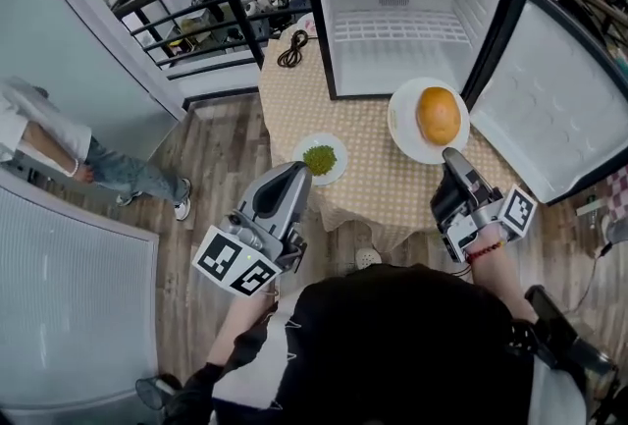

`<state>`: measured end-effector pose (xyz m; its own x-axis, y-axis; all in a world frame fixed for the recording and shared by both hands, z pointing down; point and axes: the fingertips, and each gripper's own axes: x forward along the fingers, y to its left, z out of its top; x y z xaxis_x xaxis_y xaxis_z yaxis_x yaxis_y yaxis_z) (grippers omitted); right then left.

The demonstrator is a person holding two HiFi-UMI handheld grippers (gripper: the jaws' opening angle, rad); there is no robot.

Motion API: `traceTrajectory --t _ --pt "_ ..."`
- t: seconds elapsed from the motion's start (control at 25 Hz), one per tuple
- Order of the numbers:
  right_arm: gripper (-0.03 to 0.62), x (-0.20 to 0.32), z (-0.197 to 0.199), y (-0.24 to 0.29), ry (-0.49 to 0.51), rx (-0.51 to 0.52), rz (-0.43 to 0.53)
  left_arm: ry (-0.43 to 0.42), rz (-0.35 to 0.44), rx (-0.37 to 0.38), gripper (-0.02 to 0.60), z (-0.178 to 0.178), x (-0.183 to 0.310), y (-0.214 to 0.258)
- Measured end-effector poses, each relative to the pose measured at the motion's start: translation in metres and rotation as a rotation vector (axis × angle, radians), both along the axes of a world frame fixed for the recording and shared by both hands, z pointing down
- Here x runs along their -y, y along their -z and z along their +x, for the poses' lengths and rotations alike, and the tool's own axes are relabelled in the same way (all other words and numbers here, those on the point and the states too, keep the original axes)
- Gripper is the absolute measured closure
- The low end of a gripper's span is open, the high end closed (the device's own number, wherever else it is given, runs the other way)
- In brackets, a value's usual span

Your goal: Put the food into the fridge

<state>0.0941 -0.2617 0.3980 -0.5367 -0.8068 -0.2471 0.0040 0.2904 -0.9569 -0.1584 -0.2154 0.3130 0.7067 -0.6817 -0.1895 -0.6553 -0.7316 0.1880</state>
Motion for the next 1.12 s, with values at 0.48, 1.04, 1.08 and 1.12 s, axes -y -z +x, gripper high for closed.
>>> traceTrajectory --t 0.48,1.04,1.08,1.12 --pt "0.565 0.108 0.007 0.001 0.043 -0.018 -0.016 0.031 -0.034 0.007 0.568 0.014 0.093 -0.005" --pt "0.565 0.193 0.003 -0.003 0.062 -0.044 -0.026 0.049 -0.105 0.034 0.568 0.017 0.156 -0.025" --pt "0.565 0.198 0.001 -0.003 0.058 -0.046 -0.028 0.05 -0.106 0.033 0.568 0.014 0.159 -0.025" --pt "0.565 0.202 -0.001 -0.002 0.054 -0.047 -0.028 0.05 -0.108 0.031 0.568 0.011 0.163 -0.025"
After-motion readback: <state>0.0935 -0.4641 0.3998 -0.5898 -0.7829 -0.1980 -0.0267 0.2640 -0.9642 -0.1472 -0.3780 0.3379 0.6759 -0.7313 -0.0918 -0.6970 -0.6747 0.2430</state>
